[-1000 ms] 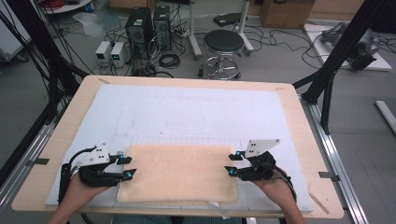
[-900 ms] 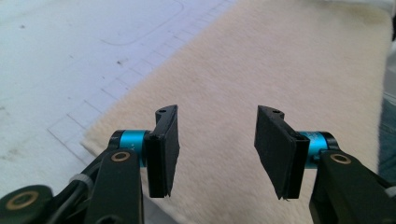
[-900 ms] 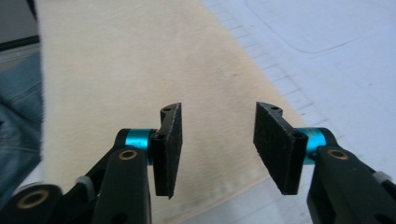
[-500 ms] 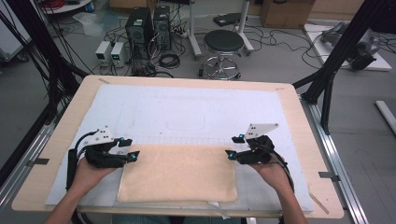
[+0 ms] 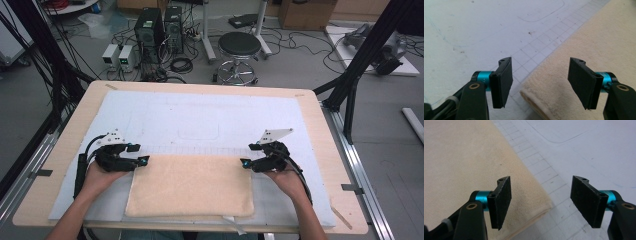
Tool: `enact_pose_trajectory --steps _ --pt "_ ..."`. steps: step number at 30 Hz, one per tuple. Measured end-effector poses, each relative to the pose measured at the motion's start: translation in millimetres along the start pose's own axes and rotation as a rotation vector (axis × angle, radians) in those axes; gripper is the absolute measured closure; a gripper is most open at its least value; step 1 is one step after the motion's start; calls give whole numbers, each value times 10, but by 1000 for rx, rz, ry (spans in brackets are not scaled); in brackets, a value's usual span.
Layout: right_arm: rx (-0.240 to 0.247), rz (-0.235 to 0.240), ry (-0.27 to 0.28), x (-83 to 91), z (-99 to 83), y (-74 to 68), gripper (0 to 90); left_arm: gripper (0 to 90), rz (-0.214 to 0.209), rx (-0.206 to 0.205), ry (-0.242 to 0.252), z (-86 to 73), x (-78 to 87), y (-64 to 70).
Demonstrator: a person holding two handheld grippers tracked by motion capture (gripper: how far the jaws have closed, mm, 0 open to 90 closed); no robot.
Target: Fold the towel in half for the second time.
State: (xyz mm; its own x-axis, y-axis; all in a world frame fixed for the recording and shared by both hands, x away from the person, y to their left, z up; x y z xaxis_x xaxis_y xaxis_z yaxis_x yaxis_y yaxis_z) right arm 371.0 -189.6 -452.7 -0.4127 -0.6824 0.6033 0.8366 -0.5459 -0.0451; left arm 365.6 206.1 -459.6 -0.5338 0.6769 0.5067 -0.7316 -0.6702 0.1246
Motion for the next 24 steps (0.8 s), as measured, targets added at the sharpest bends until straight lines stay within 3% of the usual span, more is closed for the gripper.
enact_pose_trajectory --steps 3,9,11,14,18,24 --pt "-7 13 -23 -60 -37 1 326 368 -21 0 -30 -42 -58 -5" --pt "28 16 -75 -143 -83 -57 343 396 -38 -4 -75 -104 -123 -2" --pt "36 11 -61 -149 -98 -62 361 423 -40 -22 -87 -114 -126 12" --pt "11 14 -56 -158 -171 -57 366 453 -42 -33 -98 -133 -139 31" --pt "-23 24 -49 -165 -219 -45 379 482 -58 -17 -98 -161 -140 34" --pt "-43 71 -65 -237 -248 -61 479 555 -71 -5 -95 -194 -138 40"
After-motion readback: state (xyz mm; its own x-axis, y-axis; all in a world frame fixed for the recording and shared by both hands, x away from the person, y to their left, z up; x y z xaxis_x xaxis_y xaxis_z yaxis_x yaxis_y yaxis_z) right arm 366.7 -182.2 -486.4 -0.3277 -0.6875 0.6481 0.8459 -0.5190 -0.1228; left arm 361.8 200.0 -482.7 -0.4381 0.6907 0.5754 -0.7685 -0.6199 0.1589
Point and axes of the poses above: each handheld gripper's, and its own axes: x roughly backward along the jaws, z roughly out of its top, y roughly to its right, the point moved 7 cm from there along -x, roughly forward along the jaws, and after that the axes turned 4 degrees about y, right-handed, at the moved point
